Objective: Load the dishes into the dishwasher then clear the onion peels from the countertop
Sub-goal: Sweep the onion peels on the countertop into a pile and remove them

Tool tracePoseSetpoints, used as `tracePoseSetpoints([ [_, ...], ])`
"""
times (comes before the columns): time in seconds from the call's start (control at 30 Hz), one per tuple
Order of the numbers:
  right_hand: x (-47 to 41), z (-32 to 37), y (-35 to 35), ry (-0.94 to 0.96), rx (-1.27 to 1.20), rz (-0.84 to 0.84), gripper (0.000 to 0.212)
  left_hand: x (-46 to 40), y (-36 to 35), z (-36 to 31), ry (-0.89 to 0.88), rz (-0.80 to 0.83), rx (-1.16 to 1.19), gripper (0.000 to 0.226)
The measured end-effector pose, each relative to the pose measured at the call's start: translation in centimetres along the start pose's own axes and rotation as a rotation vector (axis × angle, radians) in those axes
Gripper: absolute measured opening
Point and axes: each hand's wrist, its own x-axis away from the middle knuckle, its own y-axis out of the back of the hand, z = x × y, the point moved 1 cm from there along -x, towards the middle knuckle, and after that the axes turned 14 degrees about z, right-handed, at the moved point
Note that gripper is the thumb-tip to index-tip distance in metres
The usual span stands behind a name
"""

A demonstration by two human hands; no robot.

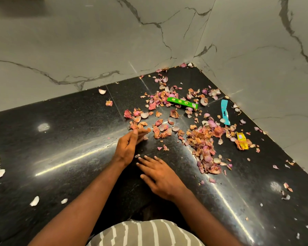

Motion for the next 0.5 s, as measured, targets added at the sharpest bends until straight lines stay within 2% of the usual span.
tracePoseSetpoints([
  [0.07, 0.2, -0.7, 0.3, -0.126, 0.054, 0.018, 0.059, -0.1, -0.3, 0.2, -0.020, -0.169, 0.167, 0.050],
  [0.13, 0.8, -1.9, 0.9, -0.334, 0.009, -0.003, 0.064, 0.0, 0.0, 0.4, -0.021, -0.301, 0.280, 0.057],
  [0.2, 1.5, -3.3, 1.8, -0.541, -0.071, -0.051, 0.069, 0.0, 0.6, 0.4, -0.031, -0.349, 0.361, 0.063],
  [0.27, 1.9, -4.1, 2.7, -0.623, -0.140, -0.138, 0.069, -0.1, 0.8, 0.2, -0.032, -0.360, 0.413, 0.067],
  [0.37, 1.6, -2.9, 3.5, -0.483, -0.210, -0.250, 0.055, -0.6, 1.0, 0.0, -0.012, -0.370, 0.481, 0.071],
  [0.5, -0.1, 0.6, 2.5, -0.249, -0.106, -0.214, 0.038, -0.9, 1.4, 0.3, 0.021, -0.397, 0.543, 0.075],
])
